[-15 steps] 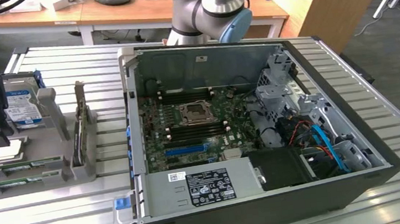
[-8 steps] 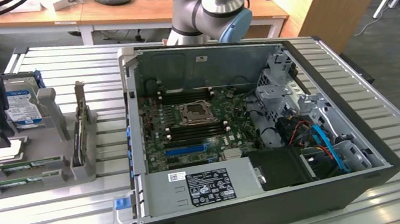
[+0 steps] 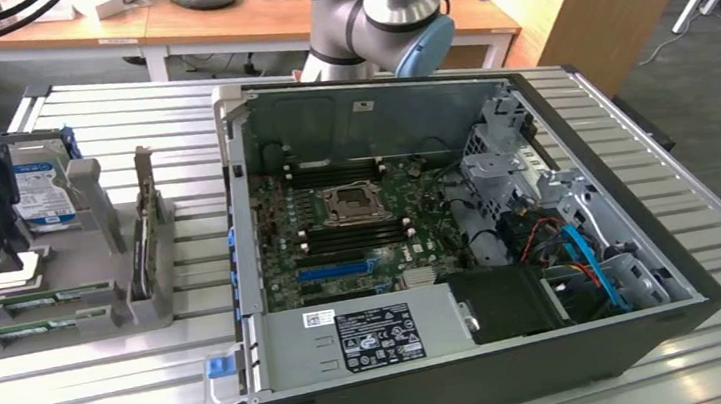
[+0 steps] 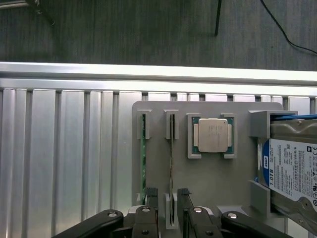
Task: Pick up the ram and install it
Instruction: 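Pick up the ram and move it above insertion slot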
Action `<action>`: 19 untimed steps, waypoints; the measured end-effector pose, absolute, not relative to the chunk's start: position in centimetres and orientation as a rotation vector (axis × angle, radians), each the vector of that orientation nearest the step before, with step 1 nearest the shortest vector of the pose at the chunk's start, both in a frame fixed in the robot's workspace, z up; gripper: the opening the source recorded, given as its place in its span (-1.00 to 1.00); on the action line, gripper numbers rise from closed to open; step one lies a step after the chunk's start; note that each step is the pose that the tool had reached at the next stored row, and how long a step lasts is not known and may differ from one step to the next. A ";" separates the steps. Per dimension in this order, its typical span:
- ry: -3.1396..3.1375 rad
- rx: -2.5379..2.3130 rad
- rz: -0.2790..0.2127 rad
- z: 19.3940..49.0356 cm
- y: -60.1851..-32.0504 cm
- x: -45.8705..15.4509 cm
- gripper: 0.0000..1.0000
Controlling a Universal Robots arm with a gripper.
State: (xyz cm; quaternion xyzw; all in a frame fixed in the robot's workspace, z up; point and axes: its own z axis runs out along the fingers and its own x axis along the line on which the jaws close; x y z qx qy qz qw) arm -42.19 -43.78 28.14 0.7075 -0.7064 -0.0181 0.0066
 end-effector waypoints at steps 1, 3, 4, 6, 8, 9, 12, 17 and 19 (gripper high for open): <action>-2.210 2.213 -0.057 28.1 -43.8 -42.2 -0.40; -2.210 2.213 -0.056 28.1 -43.8 -42.2 -0.40; -2.210 2.213 -0.056 28.1 -43.8 -42.2 -0.40; -2.210 2.213 -0.056 28.1 -43.8 -42.2 -0.40; -2.210 2.214 -0.056 28.1 -43.9 -42.2 -0.40; -2.210 2.214 -0.056 28.1 -44.0 -42.2 -0.40; -2.210 2.213 -0.056 28.1 -44.3 -42.2 -0.40; -2.210 2.213 -0.057 28.1 -44.7 -42.2 -0.40; -2.210 2.213 -0.056 28.1 -44.7 -42.2 -0.40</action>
